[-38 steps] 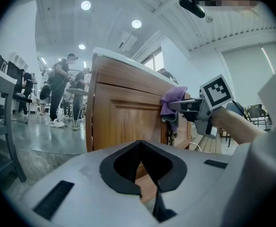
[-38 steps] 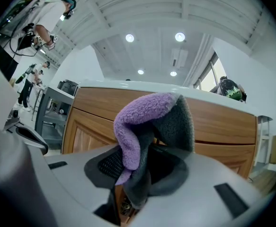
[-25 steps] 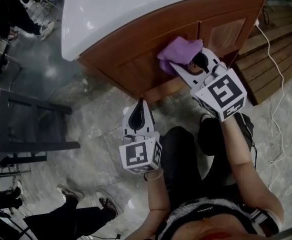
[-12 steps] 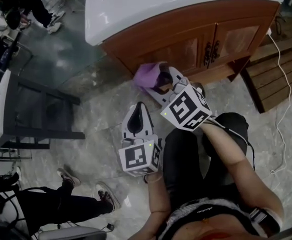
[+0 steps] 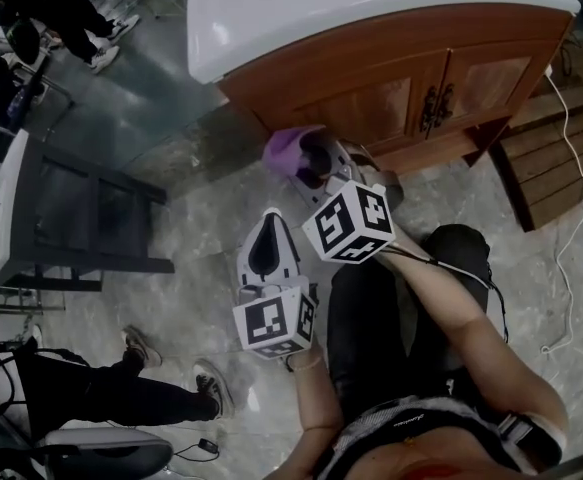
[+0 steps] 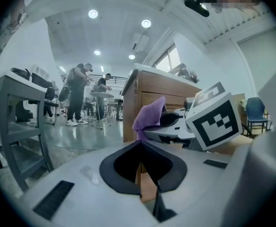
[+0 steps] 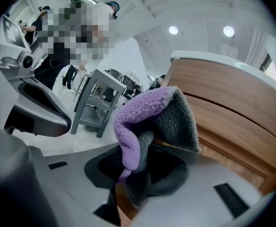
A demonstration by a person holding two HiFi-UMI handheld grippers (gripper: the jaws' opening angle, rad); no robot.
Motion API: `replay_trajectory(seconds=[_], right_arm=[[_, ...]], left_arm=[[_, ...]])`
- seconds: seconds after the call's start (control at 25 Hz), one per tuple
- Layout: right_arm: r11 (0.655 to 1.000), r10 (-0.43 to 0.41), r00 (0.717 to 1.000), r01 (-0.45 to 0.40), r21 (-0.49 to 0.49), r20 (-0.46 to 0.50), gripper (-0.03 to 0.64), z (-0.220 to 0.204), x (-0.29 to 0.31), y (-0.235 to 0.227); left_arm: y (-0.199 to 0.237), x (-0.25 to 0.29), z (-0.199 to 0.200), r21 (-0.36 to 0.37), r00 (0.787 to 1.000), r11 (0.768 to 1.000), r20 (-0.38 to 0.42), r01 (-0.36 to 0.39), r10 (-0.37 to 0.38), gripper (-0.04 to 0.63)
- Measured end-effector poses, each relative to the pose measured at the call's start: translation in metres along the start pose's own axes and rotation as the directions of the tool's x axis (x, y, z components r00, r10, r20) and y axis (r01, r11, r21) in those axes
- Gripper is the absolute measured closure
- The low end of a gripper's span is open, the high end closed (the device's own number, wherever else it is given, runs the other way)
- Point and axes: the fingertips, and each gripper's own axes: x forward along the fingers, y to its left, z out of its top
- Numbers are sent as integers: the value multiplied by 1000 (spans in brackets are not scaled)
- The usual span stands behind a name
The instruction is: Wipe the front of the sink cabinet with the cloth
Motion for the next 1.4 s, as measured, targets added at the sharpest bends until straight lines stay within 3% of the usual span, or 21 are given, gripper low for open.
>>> replay_trajectory(seconds=[0.88, 1.4], right_arm=[[998, 7, 1000, -8, 56, 8, 453, -12, -11, -17], [995, -75, 996, 78, 63, -50, 453, -40, -27, -49]], left_arm=[[-25, 23, -3, -11, 998, 998, -10, 68, -68, 595], [-51, 39, -4, -16, 991, 991, -13, 133, -133, 595]])
